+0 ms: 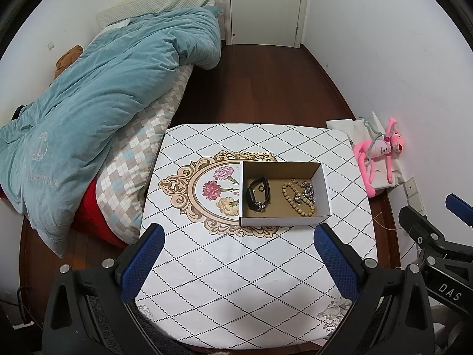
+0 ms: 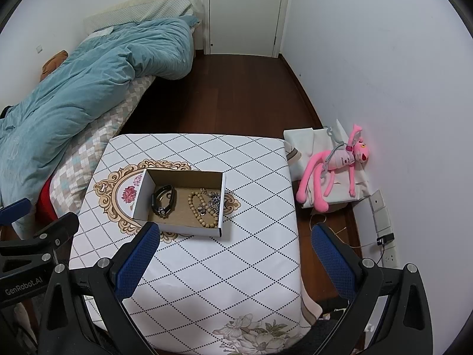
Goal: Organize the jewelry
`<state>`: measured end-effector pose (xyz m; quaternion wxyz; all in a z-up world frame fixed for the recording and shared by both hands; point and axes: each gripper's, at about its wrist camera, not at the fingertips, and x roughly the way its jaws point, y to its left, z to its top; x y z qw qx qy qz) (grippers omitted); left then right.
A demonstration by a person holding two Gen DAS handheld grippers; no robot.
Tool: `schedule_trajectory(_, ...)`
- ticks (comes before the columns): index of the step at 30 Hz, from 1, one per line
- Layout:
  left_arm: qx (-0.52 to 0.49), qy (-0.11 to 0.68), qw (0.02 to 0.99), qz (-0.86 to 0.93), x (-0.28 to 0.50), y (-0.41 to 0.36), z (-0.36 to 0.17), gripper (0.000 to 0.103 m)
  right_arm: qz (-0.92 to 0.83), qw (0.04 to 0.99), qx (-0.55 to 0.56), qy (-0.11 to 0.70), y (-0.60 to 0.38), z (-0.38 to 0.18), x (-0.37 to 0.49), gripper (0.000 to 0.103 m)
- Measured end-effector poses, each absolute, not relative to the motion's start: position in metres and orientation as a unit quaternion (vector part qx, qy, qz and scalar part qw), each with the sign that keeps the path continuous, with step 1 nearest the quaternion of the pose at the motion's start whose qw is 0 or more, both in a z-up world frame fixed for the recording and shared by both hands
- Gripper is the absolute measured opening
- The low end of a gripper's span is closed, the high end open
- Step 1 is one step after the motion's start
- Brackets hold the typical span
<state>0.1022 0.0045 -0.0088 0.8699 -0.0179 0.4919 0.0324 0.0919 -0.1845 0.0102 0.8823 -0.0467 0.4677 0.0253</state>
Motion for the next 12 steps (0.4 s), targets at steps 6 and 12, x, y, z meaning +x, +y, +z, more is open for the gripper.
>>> schedule_trajectory(6, -0.017, 0.493, 0.869, 0.032, 0.1020, 0.0045, -0.0086, 0.103, 0.026, 0.882, -0.046, 0.468, -0.1840, 0.0099, 0.0913, 0.103)
schedule_trajectory(12, -0.021, 0.492, 0.870, 0.029, 0.1014, 0.0048, -0.0070, 0.103, 0.025, 0.882, -0.047, 0.469, -0.1847, 0.0107, 0.0911, 0.103)
